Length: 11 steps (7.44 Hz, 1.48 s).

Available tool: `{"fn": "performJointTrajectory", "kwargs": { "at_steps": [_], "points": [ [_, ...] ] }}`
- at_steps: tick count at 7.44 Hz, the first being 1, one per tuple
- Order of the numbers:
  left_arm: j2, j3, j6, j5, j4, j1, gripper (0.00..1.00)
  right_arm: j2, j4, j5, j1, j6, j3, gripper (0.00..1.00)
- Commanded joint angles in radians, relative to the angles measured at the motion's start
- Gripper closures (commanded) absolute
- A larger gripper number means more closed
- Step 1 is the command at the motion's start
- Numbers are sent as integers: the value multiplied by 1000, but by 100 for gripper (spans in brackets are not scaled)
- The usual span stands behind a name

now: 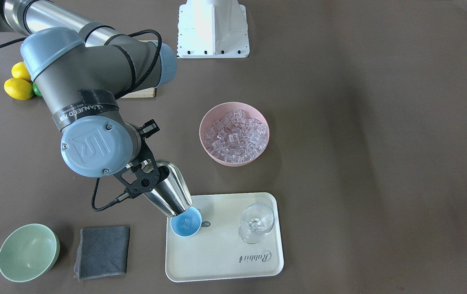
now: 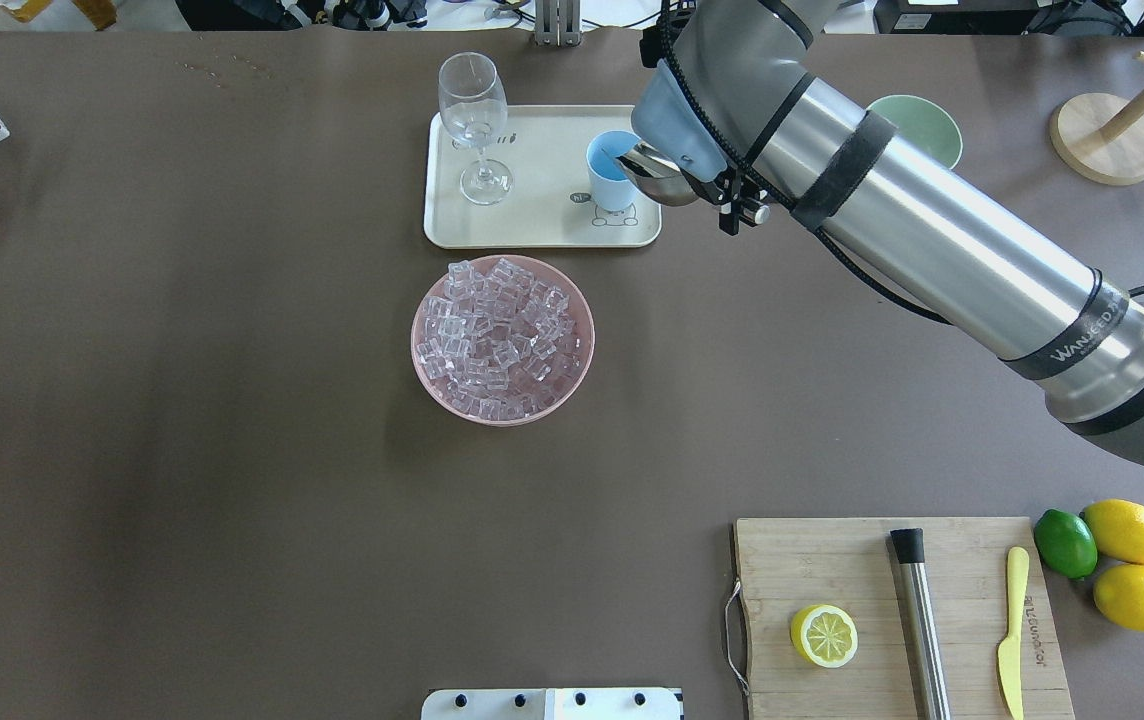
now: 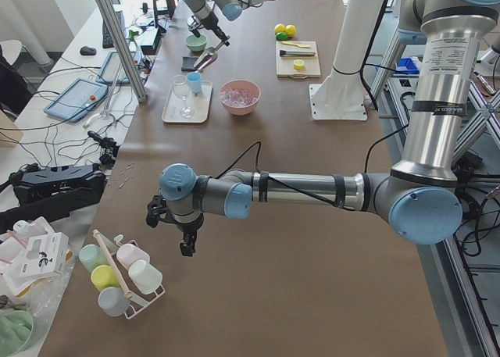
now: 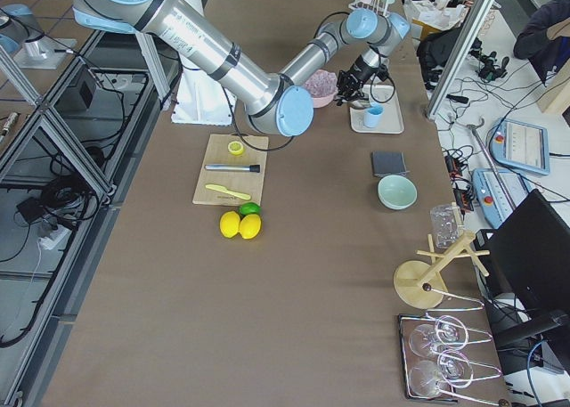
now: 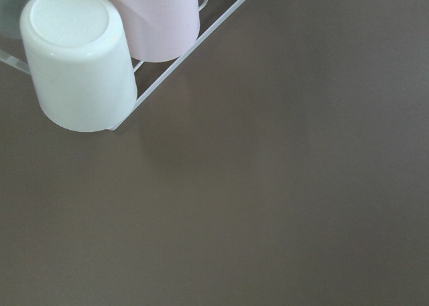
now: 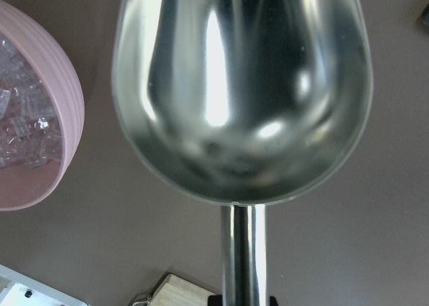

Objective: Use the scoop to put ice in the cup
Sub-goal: 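Lift the emptied scoop away from the blue cup with the right gripper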

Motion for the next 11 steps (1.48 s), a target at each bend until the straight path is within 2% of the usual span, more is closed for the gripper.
{"fn": "performJointTrajectory", "kwargs": {
  "at_steps": [1,2,3,4,6,7,9,10,11],
  "points": [
    [2,-1,0,-14,4,-3,2,-68,-1,-15,15,-2,124,100],
    [8,-7,2,-13,4,-6,2,-135,-1,-16,29,-3,220,100],
    [14,5,41,-10,7,-5,2,-280,2,-63,29,11,443,100],
    [46,-22,43,-13,-1,-12,2,-392,5,-120,29,40,621,100],
    [67,-42,43,-11,-1,-12,2,-451,6,-130,46,46,635,100],
    [69,-45,42,-14,-2,-15,2,-475,44,-122,40,120,641,100],
    [77,-67,42,-14,5,-18,2,-554,168,-73,55,407,680,100],
    [92,-76,42,-16,2,-18,2,-593,239,-62,45,640,703,100],
    [98,-90,42,-14,4,-20,2,-652,329,-81,22,808,704,100]
  ]
}}
